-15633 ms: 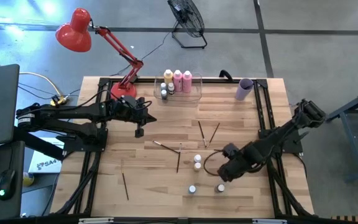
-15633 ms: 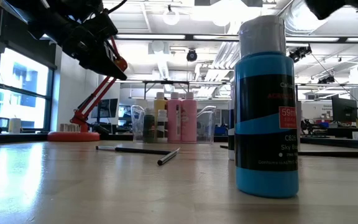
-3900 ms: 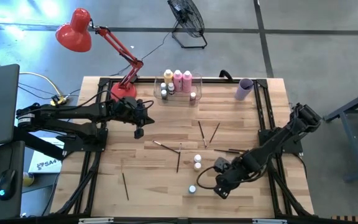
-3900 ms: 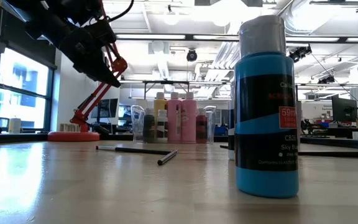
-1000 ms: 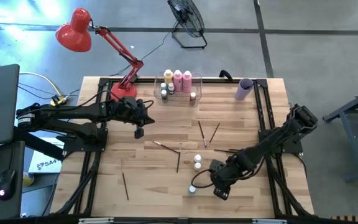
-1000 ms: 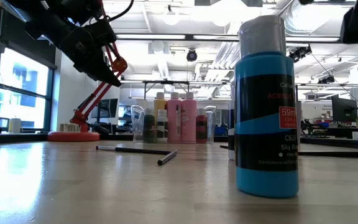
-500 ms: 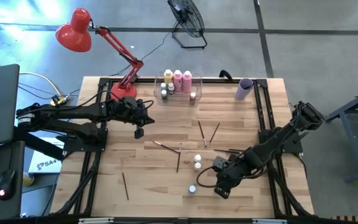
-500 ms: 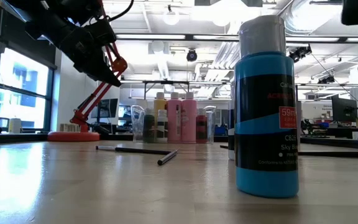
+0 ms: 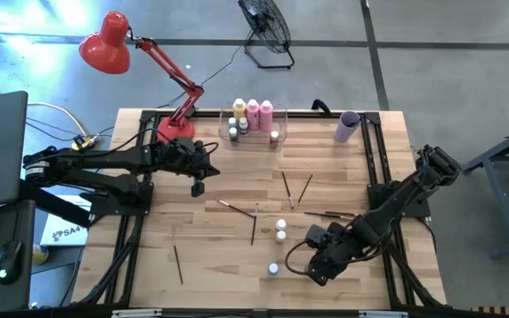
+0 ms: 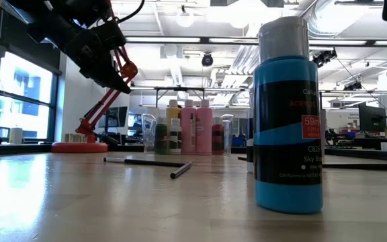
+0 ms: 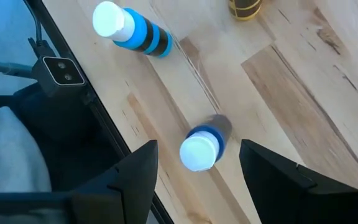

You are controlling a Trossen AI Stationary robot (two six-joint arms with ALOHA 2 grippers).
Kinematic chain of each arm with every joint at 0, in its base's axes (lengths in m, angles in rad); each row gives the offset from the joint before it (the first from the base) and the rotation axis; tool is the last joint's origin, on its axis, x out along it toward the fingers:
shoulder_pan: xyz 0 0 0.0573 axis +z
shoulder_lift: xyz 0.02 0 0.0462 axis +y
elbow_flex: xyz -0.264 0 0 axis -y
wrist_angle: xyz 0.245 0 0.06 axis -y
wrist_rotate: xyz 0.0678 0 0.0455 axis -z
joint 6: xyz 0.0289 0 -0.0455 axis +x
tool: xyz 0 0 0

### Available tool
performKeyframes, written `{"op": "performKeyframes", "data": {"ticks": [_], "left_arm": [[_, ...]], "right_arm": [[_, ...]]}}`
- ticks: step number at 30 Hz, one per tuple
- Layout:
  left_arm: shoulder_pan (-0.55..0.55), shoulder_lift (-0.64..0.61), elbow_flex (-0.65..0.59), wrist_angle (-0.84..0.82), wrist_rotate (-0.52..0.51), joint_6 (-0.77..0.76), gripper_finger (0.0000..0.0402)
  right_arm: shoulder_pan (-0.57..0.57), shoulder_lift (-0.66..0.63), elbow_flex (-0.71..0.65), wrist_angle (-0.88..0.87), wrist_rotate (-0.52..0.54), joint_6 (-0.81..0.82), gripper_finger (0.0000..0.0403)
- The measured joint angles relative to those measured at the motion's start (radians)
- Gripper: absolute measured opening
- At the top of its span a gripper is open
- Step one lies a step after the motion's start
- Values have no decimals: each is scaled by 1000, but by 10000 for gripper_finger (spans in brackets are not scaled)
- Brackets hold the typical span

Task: Pick & Place Paint Supplies
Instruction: Put the small blue paint bottle into the transparent bin

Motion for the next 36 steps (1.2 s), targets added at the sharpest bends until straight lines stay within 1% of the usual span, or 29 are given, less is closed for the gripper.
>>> {"op": "performKeyframes", "data": {"ticks": [4,9,14,24,28,36], "left_arm": [[0,0,0,1,0,0,0],[0,0,0,1,0,0,0],[0,0,0,0,0,0,0],[0,0,0,0,0,0,0],[0,0,0,0,0,0,0],[0,0,0,-1,0,0,0]], "right_arm": [[6,2,0,0,6,0,217],[10,37,0,0,2,0,217],[13,75,0,1,-47,0,217],[19,80,0,4,-42,0,217],[19,80,0,3,-14,0,217],[19,80,0,3,-15,0,217]]}}
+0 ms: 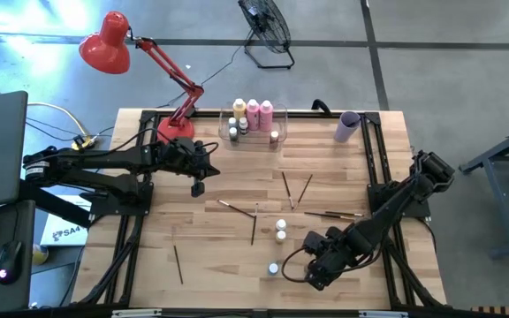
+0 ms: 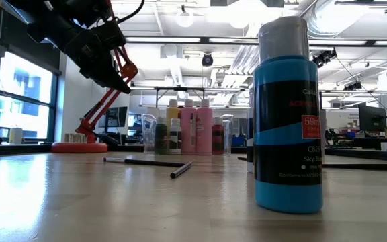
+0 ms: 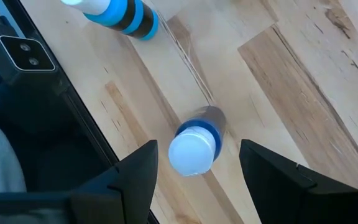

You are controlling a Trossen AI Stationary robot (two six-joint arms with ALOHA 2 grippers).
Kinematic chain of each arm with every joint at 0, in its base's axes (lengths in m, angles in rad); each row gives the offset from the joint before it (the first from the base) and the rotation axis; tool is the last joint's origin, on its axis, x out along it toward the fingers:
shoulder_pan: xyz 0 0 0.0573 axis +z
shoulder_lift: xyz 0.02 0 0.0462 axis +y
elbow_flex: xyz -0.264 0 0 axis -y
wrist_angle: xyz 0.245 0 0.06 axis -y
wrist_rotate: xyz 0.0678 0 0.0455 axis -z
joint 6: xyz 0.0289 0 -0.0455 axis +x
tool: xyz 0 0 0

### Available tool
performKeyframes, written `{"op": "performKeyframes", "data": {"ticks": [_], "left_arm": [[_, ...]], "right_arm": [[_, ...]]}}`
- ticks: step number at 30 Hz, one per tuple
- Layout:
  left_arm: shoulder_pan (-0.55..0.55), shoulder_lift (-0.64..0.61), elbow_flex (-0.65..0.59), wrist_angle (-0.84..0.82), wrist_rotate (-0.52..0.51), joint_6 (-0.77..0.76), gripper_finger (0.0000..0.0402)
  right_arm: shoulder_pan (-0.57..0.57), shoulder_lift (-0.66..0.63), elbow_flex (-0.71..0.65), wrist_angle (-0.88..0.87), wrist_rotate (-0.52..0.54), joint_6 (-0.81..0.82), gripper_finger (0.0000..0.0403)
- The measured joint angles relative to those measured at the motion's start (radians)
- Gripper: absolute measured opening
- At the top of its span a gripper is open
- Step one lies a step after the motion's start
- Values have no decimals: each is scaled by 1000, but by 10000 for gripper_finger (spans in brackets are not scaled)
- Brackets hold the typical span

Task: Pick & Place Paint Supplies
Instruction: Put the small blue paint bottle into the transparent bin

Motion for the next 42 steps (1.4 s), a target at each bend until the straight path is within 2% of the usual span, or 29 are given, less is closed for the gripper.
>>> {"op": "performKeyframes", "data": {"ticks": [14,21,42], "left_arm": [[0,0,0,0,0,0,0],[0,0,0,0,0,0,0],[0,0,0,0,0,0,0]], "right_arm": [[1,27,0,0,-1,-16,217],[3,65,0,7,-45,-31,217],[2,66,0,11,-26,-34,210]]}}
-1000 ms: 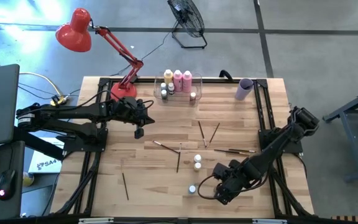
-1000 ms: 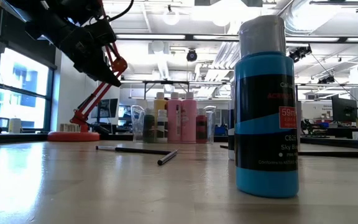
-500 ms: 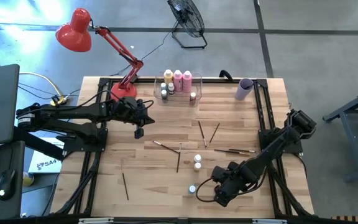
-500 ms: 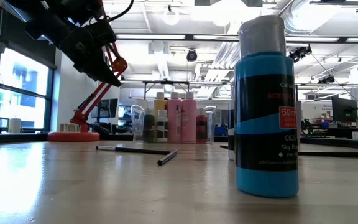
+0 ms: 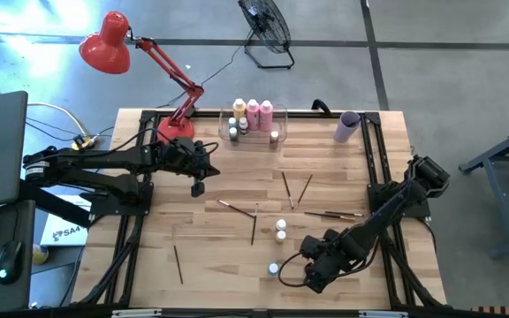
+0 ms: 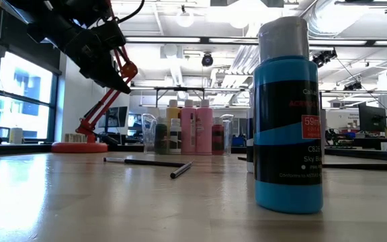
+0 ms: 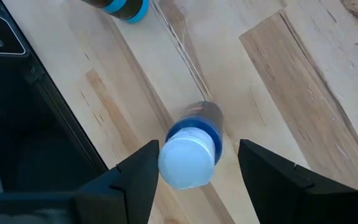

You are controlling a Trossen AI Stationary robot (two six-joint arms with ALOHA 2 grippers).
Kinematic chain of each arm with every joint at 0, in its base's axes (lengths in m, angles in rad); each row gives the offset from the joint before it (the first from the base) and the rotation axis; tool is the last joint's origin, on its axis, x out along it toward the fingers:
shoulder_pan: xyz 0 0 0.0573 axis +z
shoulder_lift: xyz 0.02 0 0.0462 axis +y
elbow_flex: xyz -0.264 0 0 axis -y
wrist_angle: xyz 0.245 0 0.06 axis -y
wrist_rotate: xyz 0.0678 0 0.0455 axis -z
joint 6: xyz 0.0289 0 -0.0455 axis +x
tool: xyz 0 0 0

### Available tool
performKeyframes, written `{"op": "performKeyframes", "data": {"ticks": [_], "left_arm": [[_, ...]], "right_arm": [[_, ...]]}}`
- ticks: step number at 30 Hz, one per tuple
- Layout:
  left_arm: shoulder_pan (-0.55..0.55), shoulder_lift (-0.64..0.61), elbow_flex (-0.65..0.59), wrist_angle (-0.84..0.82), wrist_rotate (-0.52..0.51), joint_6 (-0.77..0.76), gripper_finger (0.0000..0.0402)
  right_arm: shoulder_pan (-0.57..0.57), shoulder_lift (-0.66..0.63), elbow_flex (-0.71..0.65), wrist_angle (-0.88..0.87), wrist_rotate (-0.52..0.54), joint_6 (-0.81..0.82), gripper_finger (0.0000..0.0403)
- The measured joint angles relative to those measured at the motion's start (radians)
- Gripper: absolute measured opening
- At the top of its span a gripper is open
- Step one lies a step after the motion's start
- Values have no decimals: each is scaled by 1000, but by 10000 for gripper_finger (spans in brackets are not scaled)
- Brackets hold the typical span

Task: Pick & Place Paint Supplies
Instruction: Put the small blue paint bottle into the transparent bin

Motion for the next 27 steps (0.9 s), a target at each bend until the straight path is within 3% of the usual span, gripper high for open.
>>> {"op": "performKeyframes", "data": {"ticks": [13,27], "left_arm": [[0,0,0,0,0,0,0],[0,0,0,0,0,0,0]], "right_arm": [[0,0,0,-1,0,0,121],[0,0,0,4,0,4,121]]}}
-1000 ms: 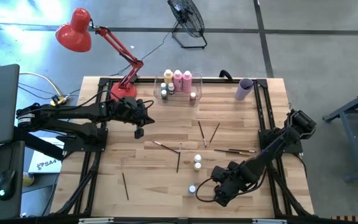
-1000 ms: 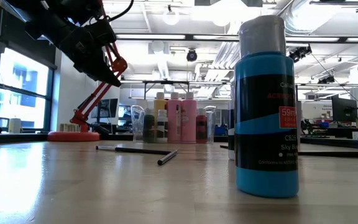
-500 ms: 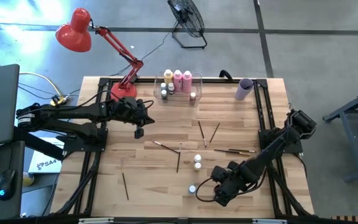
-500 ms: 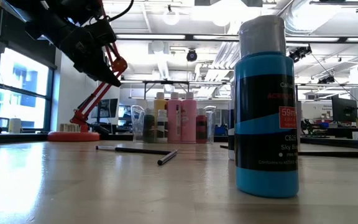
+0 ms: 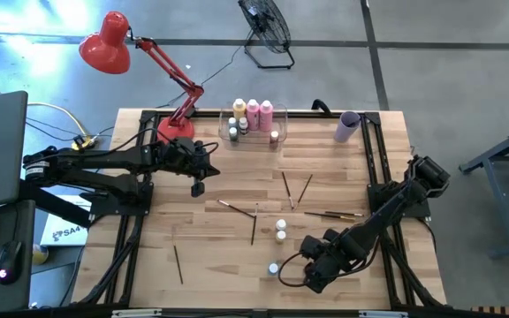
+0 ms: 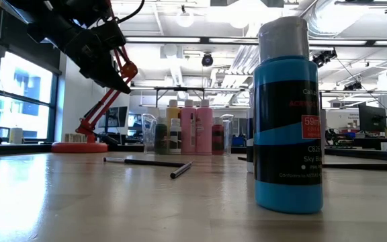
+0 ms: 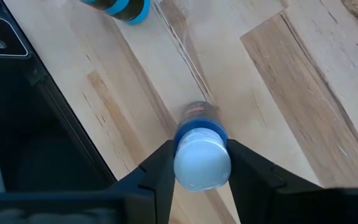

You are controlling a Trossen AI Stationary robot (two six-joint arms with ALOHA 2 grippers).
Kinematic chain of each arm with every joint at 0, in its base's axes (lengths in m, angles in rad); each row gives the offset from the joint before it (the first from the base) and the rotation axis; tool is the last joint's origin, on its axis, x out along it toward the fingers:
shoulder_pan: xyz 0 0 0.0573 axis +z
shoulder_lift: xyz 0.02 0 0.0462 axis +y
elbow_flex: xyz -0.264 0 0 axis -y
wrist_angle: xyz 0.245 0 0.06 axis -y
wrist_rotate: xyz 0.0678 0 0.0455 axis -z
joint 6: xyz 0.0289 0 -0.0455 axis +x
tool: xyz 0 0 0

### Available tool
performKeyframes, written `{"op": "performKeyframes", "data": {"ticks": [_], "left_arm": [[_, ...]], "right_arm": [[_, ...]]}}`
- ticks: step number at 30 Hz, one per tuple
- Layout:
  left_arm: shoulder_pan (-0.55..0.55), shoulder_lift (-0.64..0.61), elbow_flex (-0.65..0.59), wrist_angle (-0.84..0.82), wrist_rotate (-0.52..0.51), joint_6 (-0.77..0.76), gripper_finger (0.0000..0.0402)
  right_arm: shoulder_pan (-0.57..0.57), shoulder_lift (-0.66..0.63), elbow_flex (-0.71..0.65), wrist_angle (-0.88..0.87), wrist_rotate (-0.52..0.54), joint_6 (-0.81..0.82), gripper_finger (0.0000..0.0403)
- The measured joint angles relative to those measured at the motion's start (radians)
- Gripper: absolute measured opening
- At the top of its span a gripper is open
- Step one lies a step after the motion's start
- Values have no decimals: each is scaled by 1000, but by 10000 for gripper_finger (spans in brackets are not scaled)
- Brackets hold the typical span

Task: Pick & Place Paint Supplies
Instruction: Put the small blue paint bottle into the transparent bin

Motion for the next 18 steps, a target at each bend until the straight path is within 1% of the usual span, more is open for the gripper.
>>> {"op": "performKeyframes", "data": {"ticks": [4,10,16,18], "left_arm": [[0,0,0,0,0,0,0],[0,0,0,0,0,0,0],[0,0,0,0,0,0,0],[0,0,0,0,0,0,0]], "right_arm": [[0,0,0,10,-4,1,116],[0,0,0,13,-1,4,133],[0,0,0,14,-4,3,112],[0,0,0,14,-4,3,111]]}}
